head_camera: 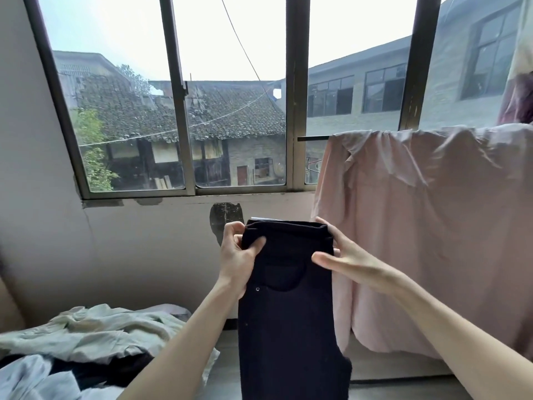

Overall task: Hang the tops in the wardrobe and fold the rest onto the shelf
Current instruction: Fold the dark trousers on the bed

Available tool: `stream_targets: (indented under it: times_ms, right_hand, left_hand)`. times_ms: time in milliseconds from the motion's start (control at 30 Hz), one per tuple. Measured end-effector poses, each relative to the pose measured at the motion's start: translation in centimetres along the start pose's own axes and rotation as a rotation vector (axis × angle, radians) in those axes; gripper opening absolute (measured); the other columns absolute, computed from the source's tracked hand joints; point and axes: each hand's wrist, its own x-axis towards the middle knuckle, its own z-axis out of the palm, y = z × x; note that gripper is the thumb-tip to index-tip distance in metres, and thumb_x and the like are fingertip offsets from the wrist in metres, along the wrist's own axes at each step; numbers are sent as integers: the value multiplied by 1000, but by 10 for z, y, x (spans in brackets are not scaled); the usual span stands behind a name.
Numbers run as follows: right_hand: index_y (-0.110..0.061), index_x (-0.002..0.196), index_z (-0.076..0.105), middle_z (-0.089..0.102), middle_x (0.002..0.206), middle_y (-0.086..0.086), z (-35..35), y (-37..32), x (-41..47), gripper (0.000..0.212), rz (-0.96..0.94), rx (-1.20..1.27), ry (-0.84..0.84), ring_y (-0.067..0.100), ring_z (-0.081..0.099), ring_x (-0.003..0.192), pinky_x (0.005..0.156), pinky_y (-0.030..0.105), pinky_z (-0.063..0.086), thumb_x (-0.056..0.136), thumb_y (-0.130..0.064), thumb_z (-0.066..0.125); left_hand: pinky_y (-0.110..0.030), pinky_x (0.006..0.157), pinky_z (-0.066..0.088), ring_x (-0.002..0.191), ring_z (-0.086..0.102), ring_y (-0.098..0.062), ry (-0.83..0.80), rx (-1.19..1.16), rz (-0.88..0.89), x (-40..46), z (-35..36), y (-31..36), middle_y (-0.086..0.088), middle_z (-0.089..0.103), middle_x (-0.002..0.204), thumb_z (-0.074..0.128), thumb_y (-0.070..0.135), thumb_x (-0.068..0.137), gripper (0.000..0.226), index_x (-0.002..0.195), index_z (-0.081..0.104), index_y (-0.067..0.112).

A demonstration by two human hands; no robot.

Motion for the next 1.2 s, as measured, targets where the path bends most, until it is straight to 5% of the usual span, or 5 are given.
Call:
stream_targets:
  times_ms: [167,367,567,867,1200]
  right_hand:
    - [-15,117,53,64,112,2,6,13,14,41,26,16,368,17,60,109,88,23,47,81,-3,70]
    - [-17,101,52,61,97,1,11,10,40,18,-26,-160,506,22,59,98,80,32,47,88,-14,64]
    - [-18,109,54,56,95,-4,52,-26,94,24,-240,-151,494,27,51,108,91,40,44,87,-15,64]
    - [-29,128,47,51,112,3,215,-125,165,41,-470,-81,258,5,39,93,90,33,37,90,-19,60]
    - [-22,137,45,58,122,5,578,-219,228,49,-494,-119,-300,28,49,120,100,40,41,90,-13,58]
  left_hand:
    - [-38,85,55,98,67,-25,-124,182,6,2,10,7,-5,71,97,72,4,81,31,106,63,19]
    - [-32,81,57,88,69,-12,-235,479,159,4,5,34,4,71,92,79,13,74,32,95,63,30]
    - [-13,56,47,66,60,-3,19,663,239,-5,-30,67,11,61,73,80,26,73,31,77,50,28]
    - [-34,61,60,75,68,-16,362,464,146,-47,-180,136,0,64,80,75,22,79,24,86,54,15]
    - [-36,65,55,76,61,-19,898,452,16,-120,-514,164,-5,60,84,71,24,83,22,82,52,15]
